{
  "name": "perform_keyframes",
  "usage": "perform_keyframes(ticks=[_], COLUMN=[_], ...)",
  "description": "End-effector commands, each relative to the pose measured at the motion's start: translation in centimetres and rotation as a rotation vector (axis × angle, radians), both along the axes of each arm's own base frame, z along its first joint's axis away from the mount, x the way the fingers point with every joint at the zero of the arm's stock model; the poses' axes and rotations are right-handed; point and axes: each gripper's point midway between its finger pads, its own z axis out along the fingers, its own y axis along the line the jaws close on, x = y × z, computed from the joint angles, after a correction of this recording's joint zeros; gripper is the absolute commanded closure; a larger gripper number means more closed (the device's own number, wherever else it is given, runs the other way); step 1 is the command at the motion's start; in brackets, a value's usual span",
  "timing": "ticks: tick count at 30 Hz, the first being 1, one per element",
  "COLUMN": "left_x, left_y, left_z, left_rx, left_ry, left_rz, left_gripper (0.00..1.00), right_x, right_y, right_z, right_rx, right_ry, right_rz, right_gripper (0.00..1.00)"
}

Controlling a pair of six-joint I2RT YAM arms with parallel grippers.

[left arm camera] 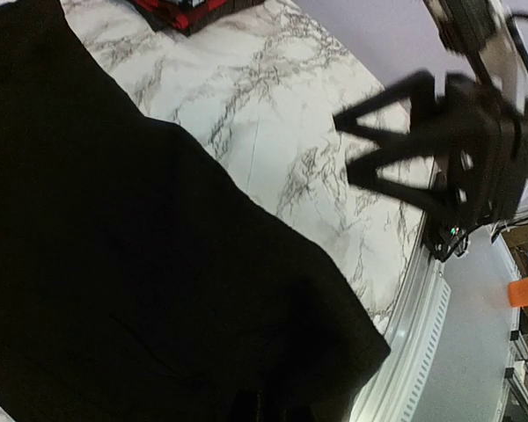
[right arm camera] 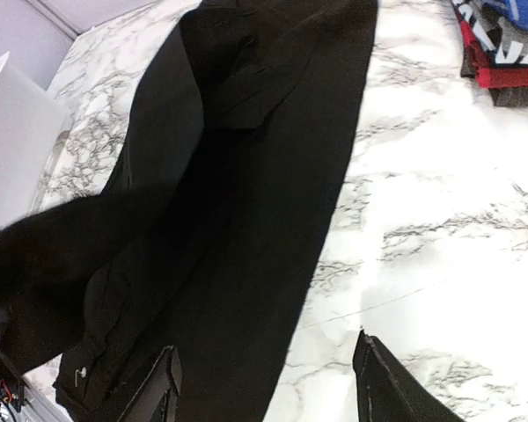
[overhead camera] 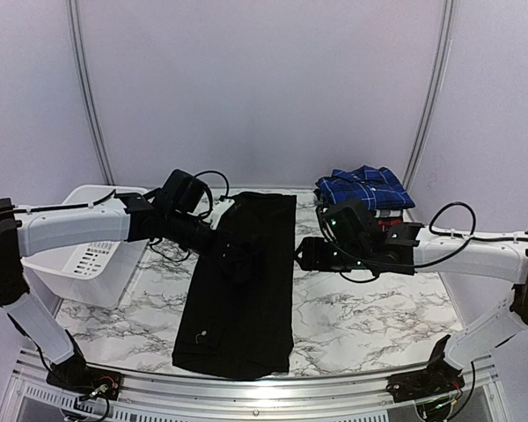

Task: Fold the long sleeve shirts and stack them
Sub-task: Fold the 1/3-folded shirt at the center of the board.

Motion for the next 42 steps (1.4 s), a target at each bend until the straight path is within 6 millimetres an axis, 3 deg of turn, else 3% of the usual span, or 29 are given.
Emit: perform_keyframes(ticks=[1, 4, 9, 14, 21, 25, 29, 34, 37, 42], left_x=[-0.1, 3.1, 7.8, 11.3, 13.8, 14.3, 13.8, 11.8, 10.0, 5.3], left_y=[2.1, 6.0, 12.2, 14.8, 15.1, 15.1, 14.7, 11.2, 9.2, 5.6], left_z=[1.2, 3.4, 9.4, 13.7, 14.5, 15.1, 14.4, 13.4, 14.2, 15.4], left_rx=[0.022, 0.079, 0.143, 0.175, 0.208, 0.202, 0.172, 0.045, -0.049, -0.192], left_ry=[-0.07, -0.194, -0.41, -0.526, -0.551, -0.557, -0.515, -0.41, -0.372, -0.29], left_rz=[0.133, 0.398, 0.732, 0.857, 0.889, 0.889, 0.872, 0.692, 0.589, 0.336], left_gripper=[1.0, 1.0, 1.0, 1.0, 1.0, 1.0, 1.0, 1.0, 1.0, 1.0], right_x=[2.2, 3.9, 6.9, 11.7, 16.8, 18.6, 19.4, 19.5, 19.5, 19.5], right_y=[-0.8, -0.5, 1.0, 2.8, 7.0, 8.9, 9.7, 10.2, 10.2, 10.2], right_z=[-0.6, -0.7, -1.4, -2.5, -4.9, -6.2, -8.1, -11.3, -12.7, -13.5], right_rx=[0.0, 0.004, 0.042, 0.093, 0.163, 0.187, 0.191, 0.185, 0.166, 0.164], right_ry=[-0.005, -0.013, -0.01, 0.004, 0.044, 0.06, 0.083, 0.137, 0.156, 0.166], right_rz=[0.028, 0.037, 0.074, 0.099, 0.156, 0.168, 0.17, 0.178, 0.175, 0.18], right_gripper=[0.37, 0.37, 0.4, 0.56, 0.78, 0.84, 0.84, 0.84, 0.84, 0.83])
